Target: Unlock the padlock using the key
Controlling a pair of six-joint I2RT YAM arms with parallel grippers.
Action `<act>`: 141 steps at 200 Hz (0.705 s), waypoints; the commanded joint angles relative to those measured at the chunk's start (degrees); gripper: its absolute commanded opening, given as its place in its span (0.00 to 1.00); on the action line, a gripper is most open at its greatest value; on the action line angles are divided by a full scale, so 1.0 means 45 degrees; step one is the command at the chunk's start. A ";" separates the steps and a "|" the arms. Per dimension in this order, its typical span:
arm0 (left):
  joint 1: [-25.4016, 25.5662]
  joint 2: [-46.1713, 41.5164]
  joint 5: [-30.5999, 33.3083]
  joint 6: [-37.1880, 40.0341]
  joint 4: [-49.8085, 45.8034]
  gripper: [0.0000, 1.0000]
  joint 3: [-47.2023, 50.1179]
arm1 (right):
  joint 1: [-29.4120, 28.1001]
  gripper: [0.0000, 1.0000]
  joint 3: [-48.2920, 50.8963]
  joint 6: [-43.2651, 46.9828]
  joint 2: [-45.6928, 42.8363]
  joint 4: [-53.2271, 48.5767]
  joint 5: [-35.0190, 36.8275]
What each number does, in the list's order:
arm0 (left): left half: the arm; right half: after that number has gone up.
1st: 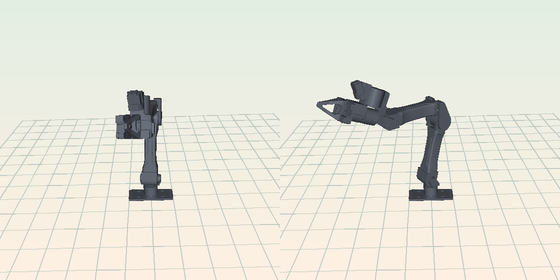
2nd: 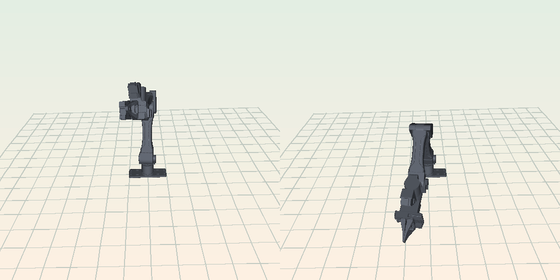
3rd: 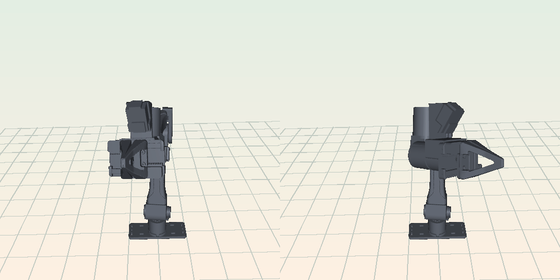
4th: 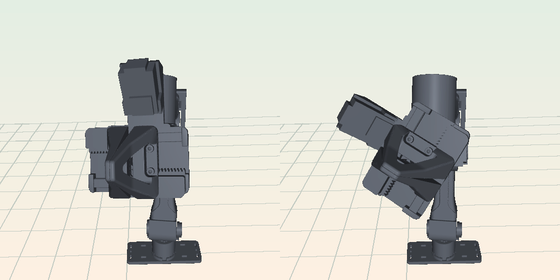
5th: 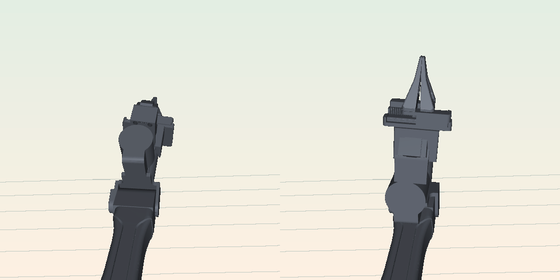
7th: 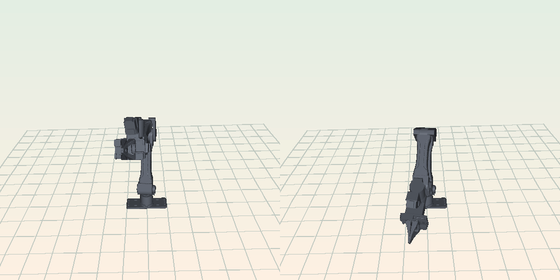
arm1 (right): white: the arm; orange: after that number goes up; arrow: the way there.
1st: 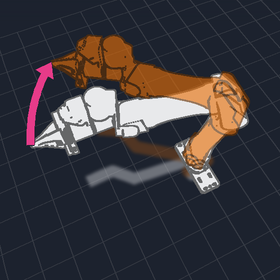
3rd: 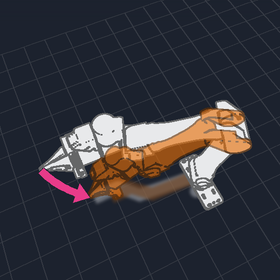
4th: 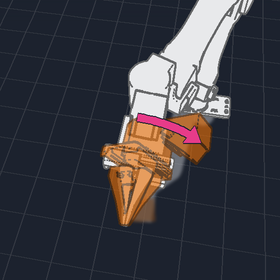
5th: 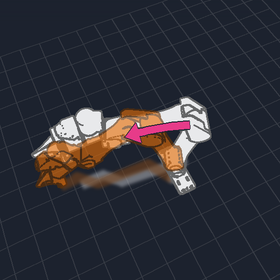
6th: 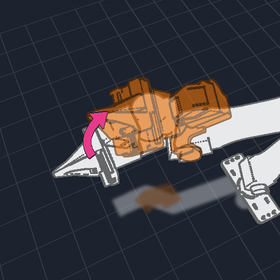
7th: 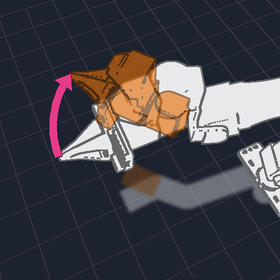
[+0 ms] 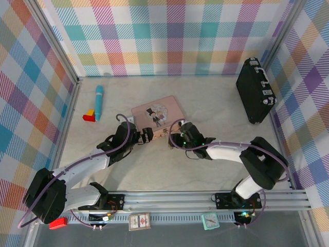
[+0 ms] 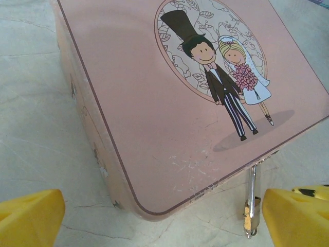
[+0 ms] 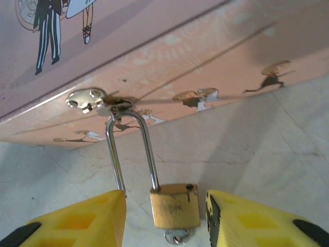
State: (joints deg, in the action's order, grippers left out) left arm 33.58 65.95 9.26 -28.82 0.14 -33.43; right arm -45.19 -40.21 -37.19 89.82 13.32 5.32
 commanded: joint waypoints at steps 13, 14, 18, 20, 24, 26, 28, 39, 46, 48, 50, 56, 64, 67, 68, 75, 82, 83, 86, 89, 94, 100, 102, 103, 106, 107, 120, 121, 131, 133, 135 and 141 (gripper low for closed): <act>-0.0158 0.0025 -0.0296 0.0174 0.0128 0.98 -0.0081 | 0.0512 0.39 -0.1138 0.0260 0.0998 -0.1264 -0.1561; -0.0158 0.0018 -0.0298 0.0174 0.0116 0.98 -0.0086 | 0.0531 0.39 -0.1151 0.0258 0.1036 -0.1263 -0.1626; -0.0158 0.0015 -0.0302 0.0175 0.0108 0.98 -0.0090 | 0.0637 0.38 -0.1215 0.0258 0.1147 -0.1215 -0.1856; -0.0158 0.0022 -0.0300 0.0159 0.0091 0.98 -0.0091 | 0.0684 0.37 -0.1244 0.0252 0.1191 -0.1181 -0.1966; -0.0158 -0.0002 -0.0285 0.0173 0.0084 0.98 -0.0091 | 0.0783 0.36 -0.1260 0.0239 0.1269 -0.1065 -0.2197; -0.0168 -0.0002 -0.0296 0.0142 0.0080 0.98 -0.0091 | 0.0838 0.36 -0.1231 0.0247 0.1309 -0.0978 -0.2301; -0.0175 -0.0001 -0.0298 0.0146 0.0070 0.98 -0.0091 | 0.0871 0.36 -0.1219 0.0244 0.1339 -0.0892 -0.2385; -0.0178 -0.0082 -0.0260 0.0060 0.0036 0.97 -0.0064 | 0.1108 0.35 -0.1089 0.0224 0.1470 -0.0267 -0.3038; -0.0178 -0.0184 -0.0250 0.0027 0.0080 0.98 0.0025 | 0.1210 0.34 -0.1031 0.0254 0.1522 0.0023 -0.3381; -0.0178 -0.0208 -0.0258 0.0020 0.0109 0.98 0.0041 | 0.1228 0.34 -0.1047 0.0266 0.1538 0.0051 -0.3417; -0.0178 -0.0234 -0.0259 0.0028 0.0116 0.98 0.0059 | 0.1242 0.34 -0.1056 0.0278 0.1562 0.0068 -0.3455; -0.0178 -0.0291 -0.0256 0.0000 0.0135 0.98 0.0106 | 0.1253 0.33 -0.1141 0.0312 0.1582 -0.0005 -0.3458; -0.0178 -0.0350 -0.0230 0.0013 0.0143 0.98 0.0124 | 0.1265 0.33 -0.1319 0.0388 0.1634 -0.0202 -0.3429; -0.0178 -0.0351 -0.0234 0.0000 0.0129 0.98 0.0124 | 0.1262 0.33 -0.1351 0.0419 0.1653 -0.0252 -0.3429; -0.0188 -0.0345 -0.0228 -0.0001 0.0127 0.98 0.0124 | 0.1257 0.33 -0.1364 0.0436 0.1657 -0.0259 -0.3439; -0.0197 -0.0336 -0.0221 0.0029 0.0095 0.98 0.0088 | 0.1257 0.32 -0.1446 0.0498 0.1675 -0.0322 -0.3419; -0.0197 -0.0292 -0.0221 0.0019 0.0033 0.98 0.0048 | 0.1254 0.32 -0.1472 0.0547 0.1679 -0.0295 -0.3391; -0.0197 -0.0287 -0.0221 0.0028 0.0030 0.98 0.0037 | 0.1273 0.32 -0.1464 0.0558 0.1670 -0.0290 -0.3390; -0.0197 -0.0265 -0.0214 0.0019 0.0027 0.98 0.0018 | 0.1282 0.32 -0.1464 0.0551 0.1662 -0.0268 -0.3380; -0.0197 -0.0228 -0.0220 0.0018 0.0008 0.98 -0.0009 | 0.1279 0.32 -0.1462 0.0576 0.1661 -0.0248 -0.3371; -0.0199 -0.0191 -0.0221 0.0009 -0.0019 0.98 -0.0031 | 0.1292 0.31 -0.1482 0.0589 0.1660 -0.0251 -0.3352; -0.0197 -0.0136 -0.0239 -0.0054 -0.0028 0.98 -0.0032 | 0.1308 0.30 -0.1519 0.0603 0.1685 -0.0262 -0.3314; -0.0197 -0.0128 -0.0226 -0.0054 -0.0031 0.98 -0.0047 | 0.1320 0.30 -0.1530 0.0597 0.1691 -0.0284 -0.3312; -0.0197 -0.0117 -0.0233 -0.0057 -0.0021 0.98 -0.0049 | 0.1316 0.30 -0.1542 0.0603 0.1686 -0.0294 -0.3312; -0.0197 -0.0090 -0.0257 -0.0077 -0.0021 0.98 -0.0051 | 0.1332 0.29 -0.1594 0.0590 0.1723 -0.0313 -0.3312; -0.0197 -0.0088 -0.0258 -0.0079 -0.0026 0.98 -0.0051 | 0.1341 0.29 -0.1593 0.0599 0.1731 -0.0318 -0.3312; -0.0197 0.0010 -0.0279 -0.0078 -0.0041 0.98 -0.0088 | 0.1382 0.27 -0.1728 0.0631 0.1788 -0.0358 -0.3388; -0.0197 0.0030 -0.0270 -0.0089 -0.0046 0.98 -0.0089 | 0.1386 0.27 -0.1739 0.0629 0.1802 -0.0341 -0.3399; -0.0197 0.0082 -0.0262 -0.0089 -0.0085 0.98 -0.0125 | 0.1391 0.26 -0.1826 0.0679 0.1867 -0.0317 -0.3428; -0.0197 0.0098 -0.0270 -0.0097 -0.0074 0.98 -0.0128 | 0.1390 0.26 -0.1842 0.0675 0.1883 -0.0332 -0.3428; -0.0207 0.0106 -0.0272 -0.0099 -0.0091 0.98 -0.0144 | 0.1400 0.25 -0.1884 0.0669 0.1878 -0.0326 -0.3443; -0.0234 0.0139 -0.0288 -0.0118 -0.0103 0.98 -0.0149 | 0.1392 0.25 -0.1922 0.0690 0.1925 -0.0343 -0.3448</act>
State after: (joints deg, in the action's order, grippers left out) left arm 33.43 65.93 8.40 -28.91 0.12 -33.43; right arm -39.31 -46.61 -35.27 97.17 11.09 -8.75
